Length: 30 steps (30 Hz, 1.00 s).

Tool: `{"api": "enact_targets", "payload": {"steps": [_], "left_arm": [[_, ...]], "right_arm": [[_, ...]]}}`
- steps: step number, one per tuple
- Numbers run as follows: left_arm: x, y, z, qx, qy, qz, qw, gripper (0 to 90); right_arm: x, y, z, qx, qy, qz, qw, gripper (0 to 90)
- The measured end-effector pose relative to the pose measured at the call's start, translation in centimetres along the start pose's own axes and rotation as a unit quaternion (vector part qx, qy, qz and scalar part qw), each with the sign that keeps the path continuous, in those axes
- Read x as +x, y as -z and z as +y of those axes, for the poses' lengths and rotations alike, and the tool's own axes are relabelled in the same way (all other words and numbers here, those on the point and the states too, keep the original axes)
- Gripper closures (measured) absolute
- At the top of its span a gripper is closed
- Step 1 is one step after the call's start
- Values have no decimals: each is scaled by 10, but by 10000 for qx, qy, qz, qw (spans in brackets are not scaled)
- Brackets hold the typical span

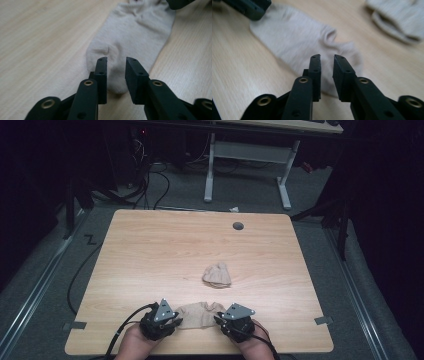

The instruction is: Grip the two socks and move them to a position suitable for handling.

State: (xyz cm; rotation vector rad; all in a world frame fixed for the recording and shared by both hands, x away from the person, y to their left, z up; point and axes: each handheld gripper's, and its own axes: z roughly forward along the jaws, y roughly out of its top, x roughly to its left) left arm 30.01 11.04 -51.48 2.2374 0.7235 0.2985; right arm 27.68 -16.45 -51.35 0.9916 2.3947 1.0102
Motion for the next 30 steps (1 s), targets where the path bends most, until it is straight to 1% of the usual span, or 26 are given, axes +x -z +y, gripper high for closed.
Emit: {"api": "enact_targets", "payload": {"steps": [1,2,3,6,7,8,9,10,11,12,13,14,16,18,21,23,25,27,28,29,30], "left_arm": [[3,2,0,-108,100,51,9999,652],[6,4,0,-169,205,84,9996,626],[10,6,0,-222,270,122,9993,603],[21,11,0,-401,482,186,9979,547],[26,13,-1,-473,596,181,9969,544],[29,15,-1,-510,655,183,9964,535],[32,15,-1,-529,689,180,9961,531],[34,16,-1,-535,714,181,9958,524],[36,16,-2,-530,724,200,9958,519],[37,16,-3,-528,752,203,9956,516],[38,17,-3,-530,776,196,9954,513],[39,17,-4,-548,806,172,9951,513],[39,17,-3,-575,809,138,9950,510],[38,18,-3,-575,774,130,9953,509],[37,18,-3,-592,785,126,9951,508],[37,19,-3,-582,772,122,9952,508],[38,19,-3,-575,774,131,9953,507],[38,19,-4,-582,811,119,9949,506],[38,19,-4,-580,807,118,9950,506],[38,19,-4,-577,798,119,9951,506],[38,19,-4,-573,802,112,9951,506]], "right_arm": [[-2,2,2,-86,-42,-28,9999,747],[-6,5,4,-223,-116,-120,9996,741],[-10,7,6,-303,-197,-202,9991,720],[-26,9,13,-440,-462,-402,9972,646],[-30,8,15,-468,-487,-476,9966,663],[-36,6,19,-458,-472,-652,9957,697],[-40,3,23,-443,-499,-749,9950,734],[-45,0,26,-442,-535,-801,9944,772],[-48,-4,29,-434,-558,-879,9936,789],[-54,-10,34,-389,-642,-915,9930,814],[-59,-17,38,-332,-710,-891,9929,824],[-64,-25,41,-248,-720,-915,9929,826],[-71,-41,49,-47,-708,-955,9929,826],[-77,-53,57,83,-652,-1033,9925,826],[-86,-65,67,156,-677,-1067,9919,826],[-88,-74,71,317,-656,-1067,9916,831],[-87,-81,71,443,-597,-1007,9921,836],[-81,-86,69,542,-512,-890,9932,839],[-75,-87,68,512,-442,-845,9941,841],[-72,-86,67,489,-436,-787,9947,842],[-66,-85,66,460,-431,-662,9958,842]]}}
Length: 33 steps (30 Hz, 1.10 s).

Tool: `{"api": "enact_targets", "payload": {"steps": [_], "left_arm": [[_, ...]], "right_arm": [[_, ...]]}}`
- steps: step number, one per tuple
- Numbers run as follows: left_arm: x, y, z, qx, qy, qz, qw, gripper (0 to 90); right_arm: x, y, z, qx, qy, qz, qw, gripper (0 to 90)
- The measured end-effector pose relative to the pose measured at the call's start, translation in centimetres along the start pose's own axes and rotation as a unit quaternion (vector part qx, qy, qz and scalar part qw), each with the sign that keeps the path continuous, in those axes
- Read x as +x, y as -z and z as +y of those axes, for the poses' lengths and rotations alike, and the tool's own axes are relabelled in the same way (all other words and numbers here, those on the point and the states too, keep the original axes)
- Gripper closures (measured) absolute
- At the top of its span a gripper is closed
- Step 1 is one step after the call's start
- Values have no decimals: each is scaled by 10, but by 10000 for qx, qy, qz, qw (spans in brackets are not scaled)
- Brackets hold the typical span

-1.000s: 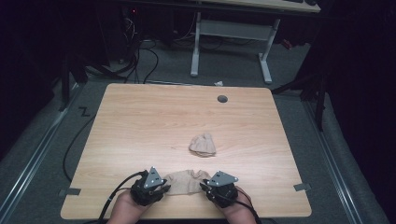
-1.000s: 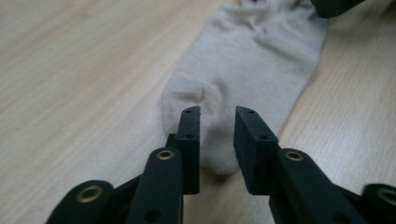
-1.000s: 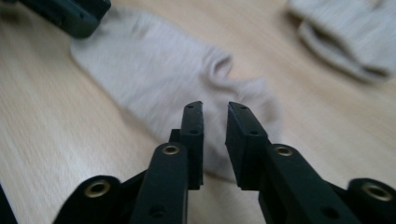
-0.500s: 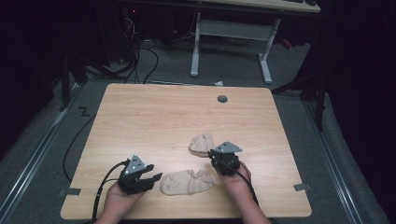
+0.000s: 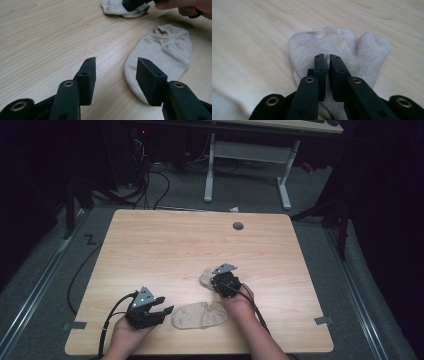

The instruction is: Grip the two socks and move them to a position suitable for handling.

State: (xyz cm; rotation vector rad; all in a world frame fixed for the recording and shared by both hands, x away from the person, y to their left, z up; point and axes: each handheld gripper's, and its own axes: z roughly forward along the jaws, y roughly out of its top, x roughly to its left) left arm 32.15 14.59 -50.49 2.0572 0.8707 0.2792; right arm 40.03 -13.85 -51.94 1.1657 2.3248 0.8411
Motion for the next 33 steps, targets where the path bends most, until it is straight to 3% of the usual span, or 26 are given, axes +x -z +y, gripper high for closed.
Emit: {"api": "enact_targets", "payload": {"steps": [6,11,16,19,23,26,31,33], "left_arm": [[0,0,1,-29,9,-7,10000,506],[1,0,1,-39,14,-1,10000,505],[3,-1,2,-29,30,19,10000,503],[3,0,2,-58,27,23,10000,503],[3,2,1,-66,18,18,10000,503],[3,2,1,-69,30,11,10000,503],[4,2,1,-46,35,-6,10000,503],[4,1,1,-41,37,-3,10000,503]], "right_arm": [[30,7,-7,-135,354,397,9985,838],[33,13,-2,-216,390,330,9985,782],[39,21,16,-452,409,331,9976,705],[46,16,25,-368,398,405,9977,628],[56,-3,24,-22,492,438,9978,565],[56,-13,21,110,522,360,9979,603],[53,-12,20,91,538,234,9982,807],[51,-12,20,64,554,231,9982,828]]}}
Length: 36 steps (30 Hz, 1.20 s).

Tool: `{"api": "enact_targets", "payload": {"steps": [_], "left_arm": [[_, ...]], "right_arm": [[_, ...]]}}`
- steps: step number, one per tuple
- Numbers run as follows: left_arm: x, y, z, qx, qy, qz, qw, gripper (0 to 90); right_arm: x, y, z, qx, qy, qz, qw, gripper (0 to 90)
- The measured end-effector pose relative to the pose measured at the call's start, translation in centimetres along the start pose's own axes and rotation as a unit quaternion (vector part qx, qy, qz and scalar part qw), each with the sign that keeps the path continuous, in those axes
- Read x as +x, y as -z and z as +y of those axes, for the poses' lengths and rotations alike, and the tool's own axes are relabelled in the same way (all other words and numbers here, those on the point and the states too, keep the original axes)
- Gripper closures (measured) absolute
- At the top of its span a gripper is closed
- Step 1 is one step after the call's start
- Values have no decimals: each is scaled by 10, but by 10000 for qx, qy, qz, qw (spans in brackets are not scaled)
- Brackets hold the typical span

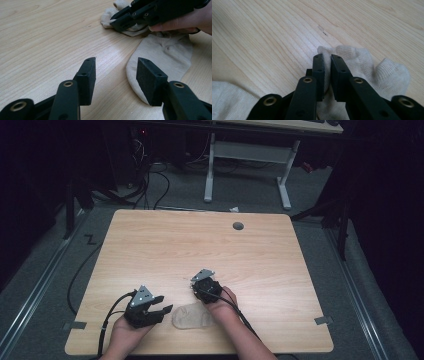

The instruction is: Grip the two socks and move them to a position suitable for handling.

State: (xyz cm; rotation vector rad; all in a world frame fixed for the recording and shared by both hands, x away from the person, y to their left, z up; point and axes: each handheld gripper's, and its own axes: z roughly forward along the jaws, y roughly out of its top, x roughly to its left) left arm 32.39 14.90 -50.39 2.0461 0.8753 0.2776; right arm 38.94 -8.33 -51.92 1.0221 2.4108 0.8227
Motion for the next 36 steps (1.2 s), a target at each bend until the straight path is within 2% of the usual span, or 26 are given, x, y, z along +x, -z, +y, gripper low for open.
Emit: {"api": "enact_targets", "payload": {"steps": [4,10,14,19,25,36], "left_arm": [[0,-1,0,-8,-11,13,10000,504],[-1,-1,0,29,-42,15,10000,503],[-2,-2,0,42,-74,28,10000,504],[-2,-4,0,61,-84,40,9999,504],[-2,-5,0,74,-74,61,9999,504],[-1,-9,0,130,-59,92,9999,504]], "right_arm": [[-2,7,1,-173,-12,26,9998,828],[-8,27,0,-533,-144,132,9984,821],[-13,38,-2,-712,-218,73,9972,821],[-25,55,-10,-1006,-417,14,9940,820],[-40,70,-28,-1234,-741,-60,9896,809],[-64,88,-71,-1295,-1160,-318,9843,749]]}}
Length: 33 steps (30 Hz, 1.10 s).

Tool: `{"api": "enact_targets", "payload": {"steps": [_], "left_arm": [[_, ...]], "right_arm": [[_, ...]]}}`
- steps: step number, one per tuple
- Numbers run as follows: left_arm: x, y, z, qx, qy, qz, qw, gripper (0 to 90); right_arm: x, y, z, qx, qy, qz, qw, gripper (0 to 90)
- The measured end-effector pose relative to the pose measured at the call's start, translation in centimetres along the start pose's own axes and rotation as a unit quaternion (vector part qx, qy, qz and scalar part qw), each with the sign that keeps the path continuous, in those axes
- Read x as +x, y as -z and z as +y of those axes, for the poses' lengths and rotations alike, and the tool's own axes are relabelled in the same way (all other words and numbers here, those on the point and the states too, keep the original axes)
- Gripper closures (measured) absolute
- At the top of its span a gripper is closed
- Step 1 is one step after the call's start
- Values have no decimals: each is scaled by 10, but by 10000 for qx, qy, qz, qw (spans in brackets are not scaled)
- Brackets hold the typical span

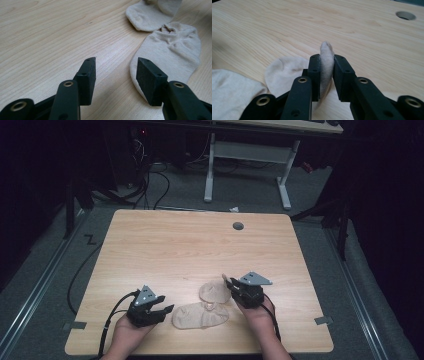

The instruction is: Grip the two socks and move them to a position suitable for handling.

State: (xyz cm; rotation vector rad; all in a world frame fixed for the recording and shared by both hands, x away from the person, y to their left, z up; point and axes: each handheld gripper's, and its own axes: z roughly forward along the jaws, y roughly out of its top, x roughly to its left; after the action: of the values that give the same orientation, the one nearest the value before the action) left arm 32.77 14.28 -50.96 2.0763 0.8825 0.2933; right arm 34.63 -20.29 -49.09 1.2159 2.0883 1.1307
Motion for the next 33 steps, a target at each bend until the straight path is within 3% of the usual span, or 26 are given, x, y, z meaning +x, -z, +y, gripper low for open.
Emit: {"api": "enact_targets", "payload": {"steps": [4,7,13,15,18,22,29,33], "left_arm": [[-2,0,0,39,-9,-7,10000,504],[-7,0,0,26,-19,-141,9999,513],[-30,-6,3,151,-431,-400,9982,539],[-34,-8,3,172,-501,-433,9977,539],[-35,-9,3,225,-498,-444,9975,543],[-37,-13,0,328,-450,-570,9968,567],[-37,-26,-4,592,-633,-477,9951,568],[-36,-30,-3,477,-565,-563,9957,566]], "right_arm": [[-12,6,-11,30,-144,-120,9998,707],[-21,12,-16,55,-226,-220,9995,683],[-30,22,-22,20,-140,-522,9985,678],[-29,22,-23,112,-99,-468,9988,744],[-27,12,-29,541,42,-337,9980,839],[-26,-3,-36,1006,65,-213,9947,860],[-21,-13,-33,1003,10,-184,9948,867],[-12,-20,-29,974,91,-151,9951,867]]}}
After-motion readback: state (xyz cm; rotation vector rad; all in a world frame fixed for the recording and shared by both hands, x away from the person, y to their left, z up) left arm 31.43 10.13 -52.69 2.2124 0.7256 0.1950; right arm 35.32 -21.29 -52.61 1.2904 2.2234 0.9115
